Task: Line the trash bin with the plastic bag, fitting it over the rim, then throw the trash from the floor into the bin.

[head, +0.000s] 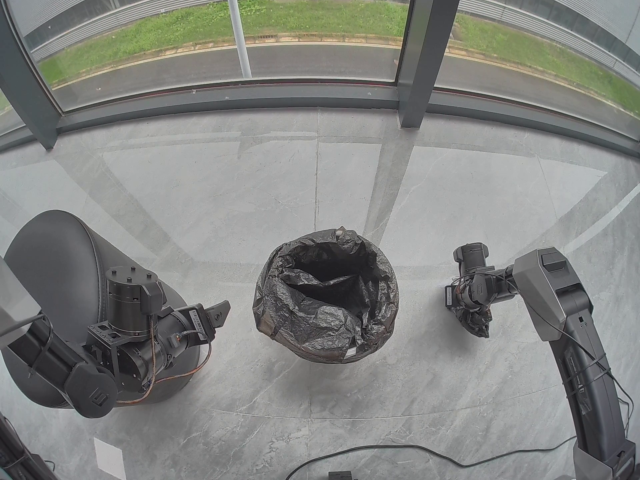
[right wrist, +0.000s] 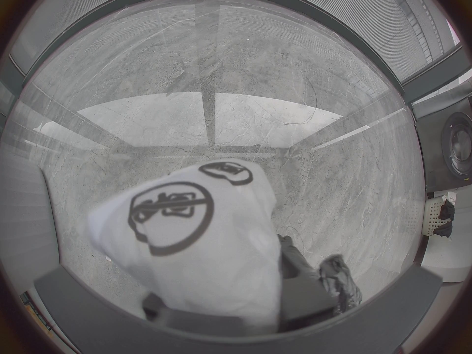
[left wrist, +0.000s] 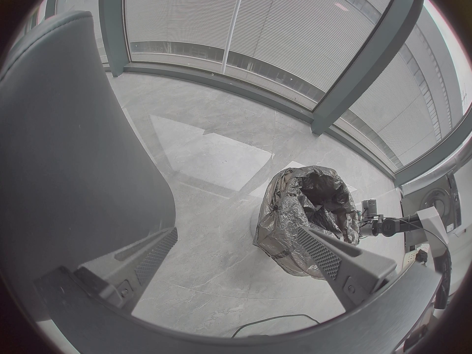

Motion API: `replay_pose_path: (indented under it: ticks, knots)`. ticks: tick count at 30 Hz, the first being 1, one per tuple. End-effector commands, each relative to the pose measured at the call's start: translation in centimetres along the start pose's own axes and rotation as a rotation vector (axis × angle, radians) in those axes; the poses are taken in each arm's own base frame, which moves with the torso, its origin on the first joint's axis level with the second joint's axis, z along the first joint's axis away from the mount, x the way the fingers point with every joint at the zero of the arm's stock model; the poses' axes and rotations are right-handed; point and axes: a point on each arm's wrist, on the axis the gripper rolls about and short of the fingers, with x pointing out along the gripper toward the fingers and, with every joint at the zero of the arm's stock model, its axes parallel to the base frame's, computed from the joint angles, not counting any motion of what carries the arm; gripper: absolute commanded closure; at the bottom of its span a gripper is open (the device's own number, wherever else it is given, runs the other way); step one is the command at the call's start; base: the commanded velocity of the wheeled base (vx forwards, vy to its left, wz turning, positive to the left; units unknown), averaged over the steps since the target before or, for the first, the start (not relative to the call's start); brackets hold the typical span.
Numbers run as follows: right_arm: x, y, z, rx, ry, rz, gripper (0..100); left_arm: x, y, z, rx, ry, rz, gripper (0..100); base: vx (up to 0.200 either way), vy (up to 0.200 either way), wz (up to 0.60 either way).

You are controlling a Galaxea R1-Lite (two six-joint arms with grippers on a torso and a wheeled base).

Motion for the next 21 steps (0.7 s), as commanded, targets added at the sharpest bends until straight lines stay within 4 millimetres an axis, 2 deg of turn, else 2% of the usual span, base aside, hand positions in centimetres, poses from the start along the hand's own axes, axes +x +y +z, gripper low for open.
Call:
replay_pose_path:
  ticks: [1,4,6,9,10,11,14,15,16,17,21]
  knots:
    - [-0.5,0.1,0.5,0.015,-0.011,0.002,100,0.1,0.0,-0.1,0.000,0.002,0.002,0,0.000,0.000,0.00]
    - [-2.7,-0.1,3.0,0.054,-0.059,0.010,100,0.0,0.0,0.0,-0.002,-0.001,0.002,0,0.000,0.000,0.00]
    - [-6.5,0.4,5.9,0.079,-0.104,0.033,100,0.0,0.0,0.0,0.000,0.000,0.001,0,0.000,0.000,0.00]
    - [-11.6,1.5,9.1,0.117,-0.176,0.079,100,-0.1,0.0,0.0,-0.001,-0.001,0.000,0,0.000,0.000,0.00]
    - [-11.6,1.5,9.1,0.117,-0.176,0.079,100,-0.1,0.0,0.0,-0.001,-0.001,0.000,0,0.000,0.000,0.00]
    - [-17.1,2.8,11.5,0.137,-0.236,0.132,100,-0.3,-0.1,-0.1,0.001,0.001,-0.005,0,0.000,0.000,0.00]
    - [-22.2,4.1,12.4,0.139,-0.263,0.184,100,-0.4,-0.2,-0.2,0.003,0.003,-0.010,0,0.000,0.000,0.00]
    - [-22.2,4.1,12.4,0.139,-0.263,0.184,100,-0.4,-0.2,-0.2,0.003,0.003,-0.010,0,0.000,0.000,0.00]
    - [-26.7,5.4,12.3,0.120,-0.274,0.238,100,-0.4,-0.3,-0.4,0.007,0.008,-0.015,0,0.000,0.000,0.00]
    - [-30.0,6.5,12.0,0.098,-0.291,0.284,100,-0.5,-0.4,-0.4,0.008,0.009,-0.018,0,0.000,0.000,0.00]
    - [-39.7,9.6,10.5,0.032,-0.375,0.458,100,-0.5,-0.4,-0.4,0.008,0.008,-0.019,0,0.000,0.000,0.00]
